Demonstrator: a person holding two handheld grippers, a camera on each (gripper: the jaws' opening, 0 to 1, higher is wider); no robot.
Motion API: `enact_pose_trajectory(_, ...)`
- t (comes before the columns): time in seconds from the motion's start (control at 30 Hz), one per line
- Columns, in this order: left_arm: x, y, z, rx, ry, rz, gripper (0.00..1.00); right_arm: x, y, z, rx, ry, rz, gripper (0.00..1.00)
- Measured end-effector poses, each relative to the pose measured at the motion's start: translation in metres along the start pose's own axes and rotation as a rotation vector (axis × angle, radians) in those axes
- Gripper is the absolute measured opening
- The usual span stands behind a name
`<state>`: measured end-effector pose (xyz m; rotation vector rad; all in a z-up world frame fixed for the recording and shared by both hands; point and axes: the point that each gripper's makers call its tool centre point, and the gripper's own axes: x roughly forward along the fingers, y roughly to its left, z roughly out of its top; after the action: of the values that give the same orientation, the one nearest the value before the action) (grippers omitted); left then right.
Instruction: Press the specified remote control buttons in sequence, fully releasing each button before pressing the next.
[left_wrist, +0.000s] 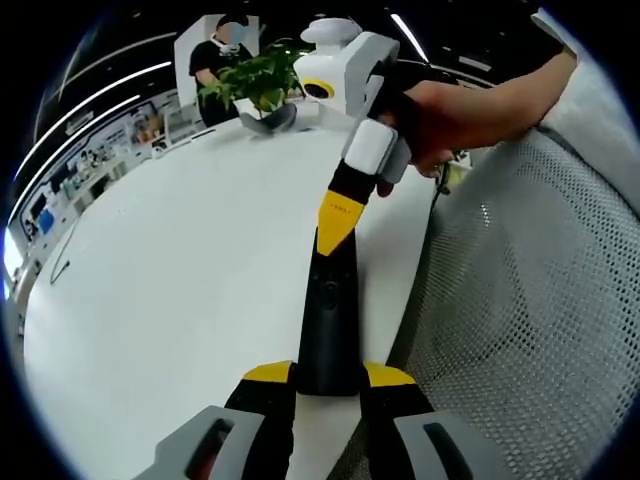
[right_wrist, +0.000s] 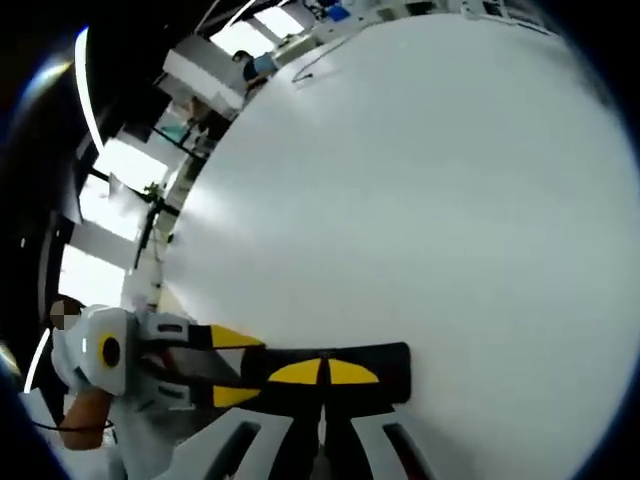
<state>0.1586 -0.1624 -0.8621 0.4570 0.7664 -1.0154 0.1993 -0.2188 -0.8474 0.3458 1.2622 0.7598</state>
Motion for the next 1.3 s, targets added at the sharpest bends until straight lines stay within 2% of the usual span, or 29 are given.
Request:
enact_pose_trajectory(0.1,0.000,0.000,0.000,0.000,0.000,0.000,0.24,0.000,0.002,0.001,0.015,-0.008,0.016,0.00)
enact_pose_trajectory(0.27,0.000,0.000,0.000,-0.003,0.001,0.001,0.24,0.002,0.006,-0.009,0.003,0.045,0.022,0.00)
enact_pose_trajectory(0.43,0.000,0.000,0.000,-0.003,0.002,0.001,0.24,0.005,0.004,-0.012,-0.006,0.060,0.008,0.00)
enact_pose_trajectory(0.6,0.000,0.000,0.000,-0.007,0.002,0.001,0.25,0.004,0.004,-0.012,-0.012,0.067,0.008,0.00)
enact_pose_trajectory(0.8,0.002,0.000,0.002,-0.020,-0.001,0.010,0.25,0.005,0.002,-0.013,0.023,0.069,0.020,0.00)
enact_pose_trajectory(1.1,0.001,0.001,0.001,-0.015,-0.005,0.009,0.24,0.007,0.003,-0.009,-0.042,0.077,-0.028,0.00)
enact_pose_trajectory(1.3,0.001,0.001,0.001,-0.012,-0.003,0.009,0.24,0.006,0.004,-0.011,-0.075,0.077,-0.030,0.00)
